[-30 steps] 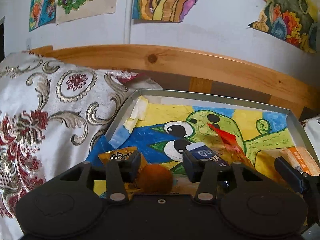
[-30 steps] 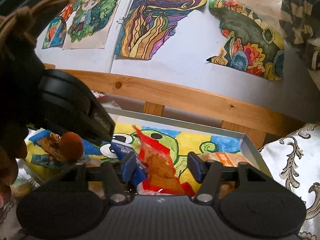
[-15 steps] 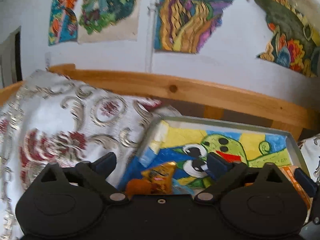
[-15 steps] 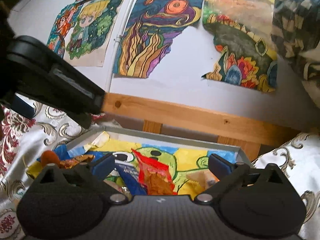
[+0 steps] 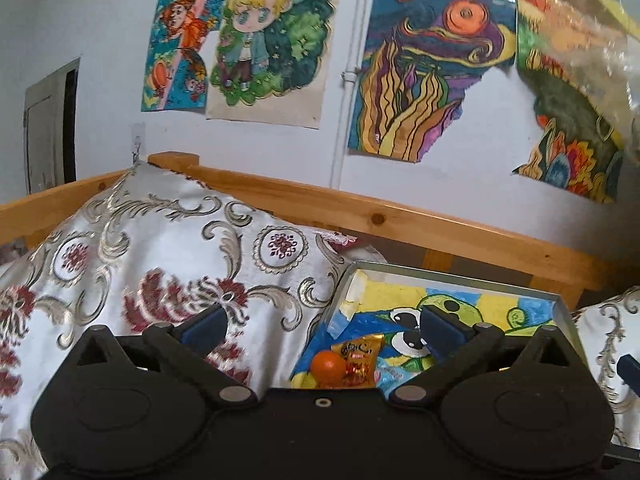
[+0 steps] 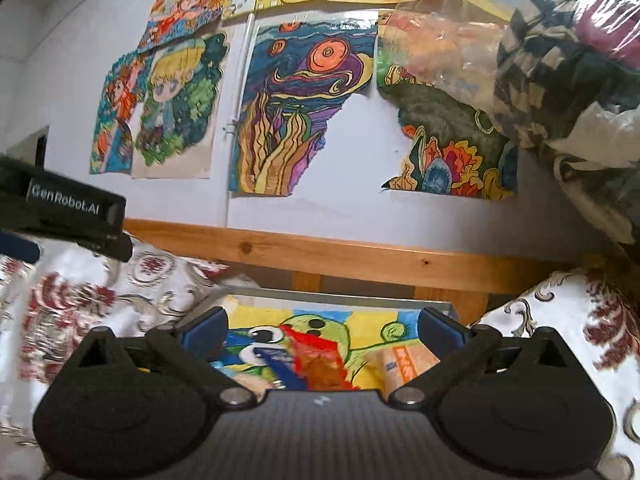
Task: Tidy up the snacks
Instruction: 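Withdraw both open tools from the tray back over the remaining snacks, then grasp the yellow Sushizicai pack with the right tool while the left tool grasps the biscuit pack, then carry the yellow pack with the right tool while the left tool carries the biscuit pack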
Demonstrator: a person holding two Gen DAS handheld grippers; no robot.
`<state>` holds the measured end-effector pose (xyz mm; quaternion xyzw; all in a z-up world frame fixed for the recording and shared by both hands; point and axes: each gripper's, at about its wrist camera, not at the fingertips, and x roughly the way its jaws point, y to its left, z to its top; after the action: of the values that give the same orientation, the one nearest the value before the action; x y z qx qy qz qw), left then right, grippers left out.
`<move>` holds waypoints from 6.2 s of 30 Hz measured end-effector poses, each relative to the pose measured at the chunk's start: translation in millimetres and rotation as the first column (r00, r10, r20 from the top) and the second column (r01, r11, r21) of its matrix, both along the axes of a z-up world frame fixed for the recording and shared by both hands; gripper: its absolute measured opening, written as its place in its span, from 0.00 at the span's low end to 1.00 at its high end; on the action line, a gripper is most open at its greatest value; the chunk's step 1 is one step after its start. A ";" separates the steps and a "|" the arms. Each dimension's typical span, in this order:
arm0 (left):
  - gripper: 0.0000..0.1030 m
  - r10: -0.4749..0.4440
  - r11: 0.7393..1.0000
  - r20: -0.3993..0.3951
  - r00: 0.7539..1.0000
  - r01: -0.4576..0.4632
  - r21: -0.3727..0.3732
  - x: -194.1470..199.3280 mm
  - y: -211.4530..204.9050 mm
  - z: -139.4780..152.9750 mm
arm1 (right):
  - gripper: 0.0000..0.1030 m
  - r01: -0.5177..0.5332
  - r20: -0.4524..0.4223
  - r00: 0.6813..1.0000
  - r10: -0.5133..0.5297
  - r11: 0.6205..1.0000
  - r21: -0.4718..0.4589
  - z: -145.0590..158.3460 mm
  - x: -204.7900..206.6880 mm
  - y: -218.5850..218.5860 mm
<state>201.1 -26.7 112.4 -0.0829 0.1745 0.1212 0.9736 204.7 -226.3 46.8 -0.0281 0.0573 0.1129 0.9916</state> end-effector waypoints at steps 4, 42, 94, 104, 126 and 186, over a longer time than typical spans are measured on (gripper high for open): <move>0.99 0.007 0.999 0.002 1.000 -0.007 -0.035 -26.3 11.3 -3.3 | 1.00 -0.002 -0.009 1.000 0.002 1.000 0.017 4.7 -27.7 -3.2; 0.99 -0.141 0.986 -0.230 0.963 0.157 0.054 -149.4 70.3 -121.0 | 1.00 -0.009 -0.501 0.865 -0.032 0.997 -0.081 -68.0 -108.3 23.9; 0.99 -0.258 0.956 -0.219 0.941 0.281 0.084 19.7 13.1 -152.2 | 1.00 0.038 -0.491 0.871 -0.023 0.999 0.021 -120.8 -13.6 36.2; 0.99 -0.188 0.969 -0.218 0.958 0.217 0.117 41.2 2.2 -167.4 | 1.00 -0.040 -0.482 0.876 0.040 0.999 0.011 -124.5 -20.5 47.7; 0.76 -0.186 0.980 -0.211 0.960 0.197 0.032 49.3 20.9 -174.3 | 0.90 -0.060 -0.475 0.876 0.082 0.996 0.061 -123.0 -17.2 41.6; 0.51 -0.266 0.876 -0.231 0.936 0.335 0.347 -20.8 -23.6 -153.9 | 0.47 -0.122 -0.327 0.944 0.034 0.960 -0.251 -122.4 -34.7 68.9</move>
<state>180.3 -50.4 -41.5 0.1473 0.2438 0.0065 0.9586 170.0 -157.4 -75.6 -0.1453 0.2306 0.1467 0.9509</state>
